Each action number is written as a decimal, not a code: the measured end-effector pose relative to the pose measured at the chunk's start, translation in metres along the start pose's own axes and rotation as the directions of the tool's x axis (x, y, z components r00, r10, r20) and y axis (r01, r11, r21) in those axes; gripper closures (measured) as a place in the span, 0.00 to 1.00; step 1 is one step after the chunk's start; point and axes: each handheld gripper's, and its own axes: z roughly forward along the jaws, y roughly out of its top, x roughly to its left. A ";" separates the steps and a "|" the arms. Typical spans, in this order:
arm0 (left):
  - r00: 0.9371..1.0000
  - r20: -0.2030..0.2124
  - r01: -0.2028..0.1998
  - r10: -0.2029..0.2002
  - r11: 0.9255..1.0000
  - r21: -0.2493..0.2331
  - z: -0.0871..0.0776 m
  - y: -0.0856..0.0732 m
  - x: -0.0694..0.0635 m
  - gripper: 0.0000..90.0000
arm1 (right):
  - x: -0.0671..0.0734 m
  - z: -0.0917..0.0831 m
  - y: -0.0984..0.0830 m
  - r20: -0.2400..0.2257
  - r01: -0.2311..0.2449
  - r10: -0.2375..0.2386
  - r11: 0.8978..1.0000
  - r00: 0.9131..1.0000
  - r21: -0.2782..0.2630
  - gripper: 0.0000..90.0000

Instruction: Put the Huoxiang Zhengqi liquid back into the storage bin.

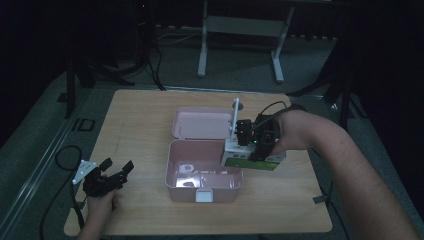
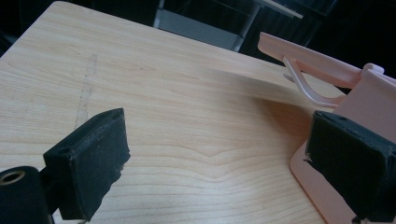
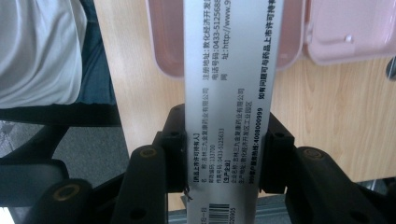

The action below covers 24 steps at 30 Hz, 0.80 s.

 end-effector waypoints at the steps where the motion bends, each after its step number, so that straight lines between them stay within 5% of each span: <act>1: 1.000 0.000 -0.001 0.001 1.000 0.000 0.000 0.000 0.000 0.07 | 0.000 -0.001 0.004 0.003 0.003 -0.003 1.000 1.000 -0.001 0.69; 24: 1.000 -0.003 -0.007 0.007 1.000 -0.001 -0.001 0.001 0.001 0.07 | 0.011 0.020 0.061 0.002 0.072 -0.072 0.997 0.997 -0.002 0.69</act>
